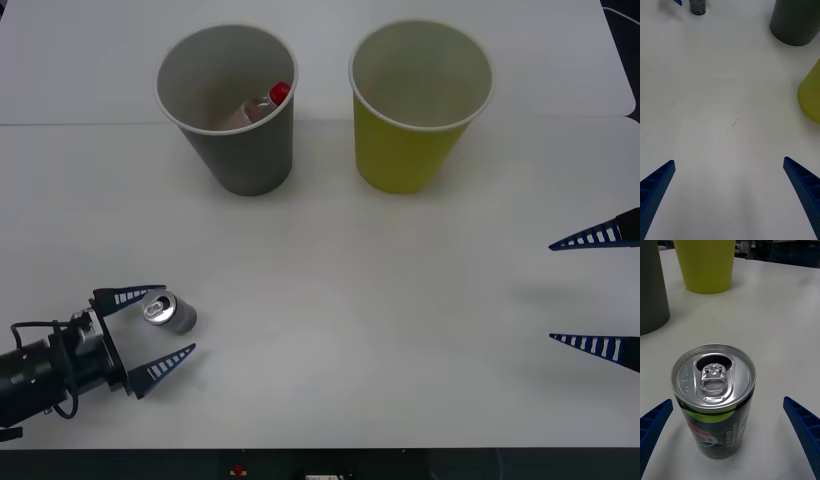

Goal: Put the can into the green bin and the plastic bottle into the gray bin

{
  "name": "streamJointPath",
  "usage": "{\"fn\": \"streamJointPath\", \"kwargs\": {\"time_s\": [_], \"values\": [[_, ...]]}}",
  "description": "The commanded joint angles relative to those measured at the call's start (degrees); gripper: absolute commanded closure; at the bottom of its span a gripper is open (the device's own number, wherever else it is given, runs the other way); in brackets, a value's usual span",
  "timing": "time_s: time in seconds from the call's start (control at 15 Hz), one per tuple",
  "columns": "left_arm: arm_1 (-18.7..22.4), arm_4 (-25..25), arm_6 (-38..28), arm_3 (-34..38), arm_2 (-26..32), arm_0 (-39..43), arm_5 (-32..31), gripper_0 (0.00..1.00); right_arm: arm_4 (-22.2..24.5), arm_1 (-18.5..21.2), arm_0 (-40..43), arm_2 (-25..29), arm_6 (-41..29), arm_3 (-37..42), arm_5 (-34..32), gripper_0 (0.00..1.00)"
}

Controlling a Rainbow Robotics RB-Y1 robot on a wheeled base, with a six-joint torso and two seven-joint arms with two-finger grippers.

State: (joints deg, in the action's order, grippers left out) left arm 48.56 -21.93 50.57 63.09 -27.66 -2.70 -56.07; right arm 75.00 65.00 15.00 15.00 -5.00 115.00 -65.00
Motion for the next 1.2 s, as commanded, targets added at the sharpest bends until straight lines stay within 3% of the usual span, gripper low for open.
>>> {"fn": "streamJointPath", "kwargs": {"time_s": [0.07, 0.2, 0.27, 0.33, 0.4, 1.2], "values": [[-1.4, -0.2, 0.1, 0.0, -0.5, -1.0, 1.3, 0.0, 0.0, 0.0, 0.0, 0.0, 0.0, 0.0, 0.0, 0.0], [-2.0, -0.9, 0.1, 0.0, -0.6, -1.4, 1.8, 0.0, 0.0, 0.0, 0.0, 0.0, 0.0, 0.0, 0.0, 0.0], [-2.1, -1.0, 0.0, 0.0, -0.5, -1.5, 1.8, 0.1, 0.0, 0.0, 0.0, 0.0, 0.0, 0.0, 0.0, 0.0], [-2.1, -1.0, 0.0, 0.0, -0.6, -1.5, 1.8, 0.87, 0.0, 0.0, 0.0, 0.0, 0.0, 0.0, 0.0, 0.0], [-2.1, -1.1, 0.1, 0.1, -0.6, -1.5, 1.8, 1.0, 0.0, 0.0, 0.0, 0.0, 0.0, 0.0, 0.0, 0.0], [-2.0, -3.6, -2.1, 3.4, 0.2, -1.4, 1.8, 1.0, 0.0, 0.0, 0.0, 0.0, 0.0, 0.0, 0.0, 0.0]]}}
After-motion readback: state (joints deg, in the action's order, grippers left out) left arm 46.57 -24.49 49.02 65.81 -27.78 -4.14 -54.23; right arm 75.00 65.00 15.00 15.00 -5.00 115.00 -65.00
